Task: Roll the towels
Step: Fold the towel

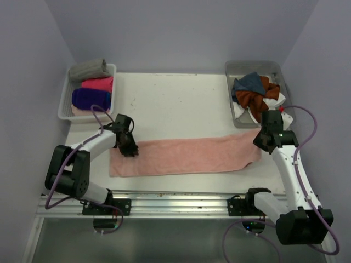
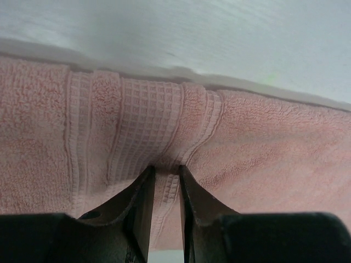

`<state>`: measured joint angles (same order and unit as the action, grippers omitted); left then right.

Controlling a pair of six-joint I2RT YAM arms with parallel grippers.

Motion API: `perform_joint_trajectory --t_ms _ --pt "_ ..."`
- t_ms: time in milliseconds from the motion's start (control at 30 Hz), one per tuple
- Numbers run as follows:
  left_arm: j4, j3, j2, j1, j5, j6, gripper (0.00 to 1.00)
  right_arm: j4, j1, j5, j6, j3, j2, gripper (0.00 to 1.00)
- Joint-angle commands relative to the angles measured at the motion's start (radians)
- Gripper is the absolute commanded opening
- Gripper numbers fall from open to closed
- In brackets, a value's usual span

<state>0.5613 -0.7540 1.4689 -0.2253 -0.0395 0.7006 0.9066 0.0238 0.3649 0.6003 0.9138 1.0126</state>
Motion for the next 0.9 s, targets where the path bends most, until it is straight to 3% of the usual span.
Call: perform_joint_trajectory --t_ms 0,233,367,500,700,867 --pt "-0.141 0.021 0.086 -0.086 -0.082 0.08 0.28 0.092 -0.019 0.083 -0.068 0.106 -0.031 0.0" --pt "-0.201 -0.157 0.275 -0.281 -0.099 0.099 0.28 0.141 -0.05 0.08 -0.209 0.345 -0.002 0.0" --pt "-0.169 -0.278 0.341 -0.338 -0.103 0.074 0.28 0.158 -0.044 -0.004 -0.24 0.444 0.029 0.0" --pt "-0.077 -0.338 0.297 -0.336 -0.073 0.019 0.29 0.14 -0.032 -0.133 -0.237 0.468 0.047 0.0" --pt "0.017 -0.332 0.164 -0.258 -0.02 -0.046 0.29 0.107 0.085 -0.142 -0.212 0.468 0.078 0.0" --pt "0.003 -0.275 0.136 -0.175 -0.011 -0.076 0.28 0.078 0.156 -0.133 -0.188 0.453 0.099 0.0"
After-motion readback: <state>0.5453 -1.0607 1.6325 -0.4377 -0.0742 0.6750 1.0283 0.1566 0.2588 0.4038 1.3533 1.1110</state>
